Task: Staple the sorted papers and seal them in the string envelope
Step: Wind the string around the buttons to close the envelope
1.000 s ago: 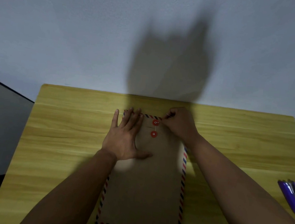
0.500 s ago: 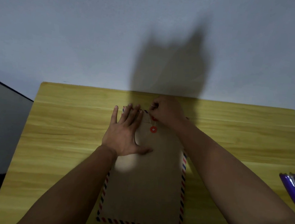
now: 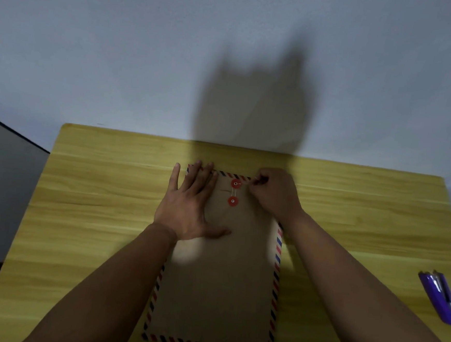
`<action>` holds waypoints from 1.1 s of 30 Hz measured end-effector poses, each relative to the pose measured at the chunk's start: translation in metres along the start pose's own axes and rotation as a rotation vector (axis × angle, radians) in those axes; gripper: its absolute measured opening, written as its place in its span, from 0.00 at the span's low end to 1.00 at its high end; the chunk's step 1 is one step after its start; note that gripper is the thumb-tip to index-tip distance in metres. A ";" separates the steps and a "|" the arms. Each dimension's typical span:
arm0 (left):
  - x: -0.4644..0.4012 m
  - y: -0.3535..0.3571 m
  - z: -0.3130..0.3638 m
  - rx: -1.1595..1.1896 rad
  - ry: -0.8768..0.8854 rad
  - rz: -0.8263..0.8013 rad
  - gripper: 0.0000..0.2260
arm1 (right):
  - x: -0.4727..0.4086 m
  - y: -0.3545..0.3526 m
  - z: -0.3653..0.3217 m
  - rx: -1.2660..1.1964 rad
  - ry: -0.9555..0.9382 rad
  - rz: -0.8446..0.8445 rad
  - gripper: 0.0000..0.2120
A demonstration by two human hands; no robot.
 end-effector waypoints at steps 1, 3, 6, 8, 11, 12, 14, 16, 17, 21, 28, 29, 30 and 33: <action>0.000 0.000 0.000 0.001 0.001 0.004 0.61 | 0.009 0.000 0.001 0.025 -0.079 0.009 0.05; 0.000 0.002 0.000 0.001 0.002 0.008 0.61 | 0.031 0.002 -0.002 0.102 -0.257 0.046 0.03; 0.000 0.003 -0.001 -0.001 0.001 0.010 0.61 | 0.058 0.002 -0.005 0.170 -0.422 0.163 0.05; 0.000 0.004 -0.001 -0.007 -0.001 0.002 0.61 | 0.067 0.001 -0.007 0.224 -0.431 0.204 0.03; 0.000 0.004 -0.001 -0.014 0.000 -0.007 0.61 | 0.079 0.005 -0.008 0.334 -0.465 0.199 0.04; 0.000 0.004 -0.001 -0.016 0.000 -0.011 0.61 | 0.083 0.009 -0.008 0.383 -0.468 0.173 0.04; 0.000 0.004 -0.001 -0.018 -0.003 -0.020 0.61 | 0.093 0.018 -0.007 0.483 -0.471 0.130 0.02; 0.000 0.005 -0.001 -0.019 -0.002 -0.023 0.61 | 0.102 0.025 -0.007 0.550 -0.475 0.097 0.02; 0.000 0.005 -0.001 -0.019 -0.001 -0.021 0.60 | 0.106 0.025 -0.008 0.557 -0.484 0.101 0.03; 0.000 0.005 -0.001 -0.020 -0.003 -0.003 0.60 | 0.110 0.023 -0.012 0.593 -0.488 0.140 0.08; 0.000 0.004 0.000 -0.014 0.017 0.026 0.54 | 0.107 0.028 -0.011 0.624 -0.424 0.145 0.05; 0.000 0.004 0.000 -0.022 0.019 0.028 0.53 | 0.107 0.028 -0.011 0.644 -0.419 0.150 0.06; -0.001 0.003 0.001 -0.029 0.021 0.031 0.52 | 0.107 0.028 -0.011 0.679 -0.417 0.151 0.05; -0.002 0.002 0.002 -0.042 0.029 0.041 0.51 | 0.105 0.024 -0.011 0.726 -0.409 0.179 0.06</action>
Point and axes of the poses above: each hand's wrist, its own x-axis away from the middle knuckle, its own y-axis out of the palm, z = x × y, the point moved 7 cm from there along -x, towards the middle knuckle, and after that the axes turned 15 degrees about y, right-handed, at the moved point
